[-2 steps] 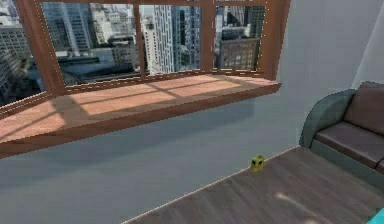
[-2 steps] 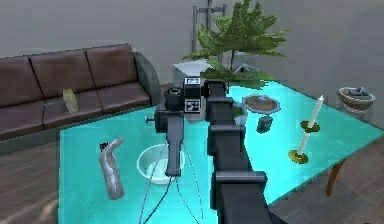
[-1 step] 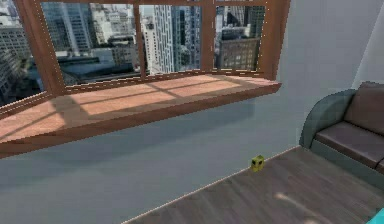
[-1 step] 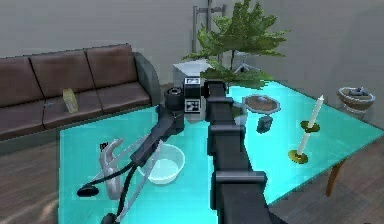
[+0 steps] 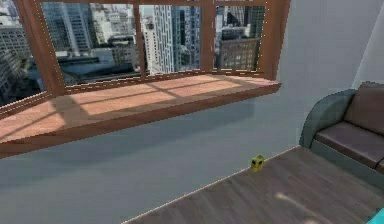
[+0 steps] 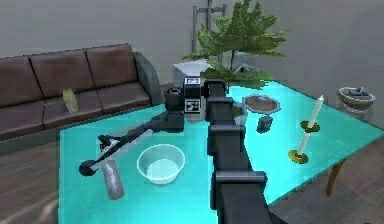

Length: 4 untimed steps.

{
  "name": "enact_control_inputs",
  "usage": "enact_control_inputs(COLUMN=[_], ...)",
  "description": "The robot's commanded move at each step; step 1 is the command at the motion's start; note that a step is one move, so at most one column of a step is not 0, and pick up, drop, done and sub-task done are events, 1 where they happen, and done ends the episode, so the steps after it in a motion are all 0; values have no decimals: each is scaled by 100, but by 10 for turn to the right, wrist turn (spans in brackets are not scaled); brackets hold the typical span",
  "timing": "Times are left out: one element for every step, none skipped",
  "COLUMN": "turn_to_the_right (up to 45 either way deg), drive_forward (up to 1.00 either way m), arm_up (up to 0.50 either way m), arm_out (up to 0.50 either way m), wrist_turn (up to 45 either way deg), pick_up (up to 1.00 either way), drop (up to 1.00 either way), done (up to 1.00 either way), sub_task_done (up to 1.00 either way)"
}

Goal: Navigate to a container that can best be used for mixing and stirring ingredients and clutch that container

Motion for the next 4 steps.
enact_control_inputs(turn_to_the_right=[0, 0, 0, 0], drive_forward=[0, 0, 0, 0], arm_up=[0, 0, -30, 0], arm_out=[0, 0, 0, 0], wrist_turn=[450, 150, 0, 0], pick_up=[0, 0, 0, 100], drop=[0, 0, 0, 0], done=[0, 0, 0, 0], sub_task_done=[0, 0, 0, 0])
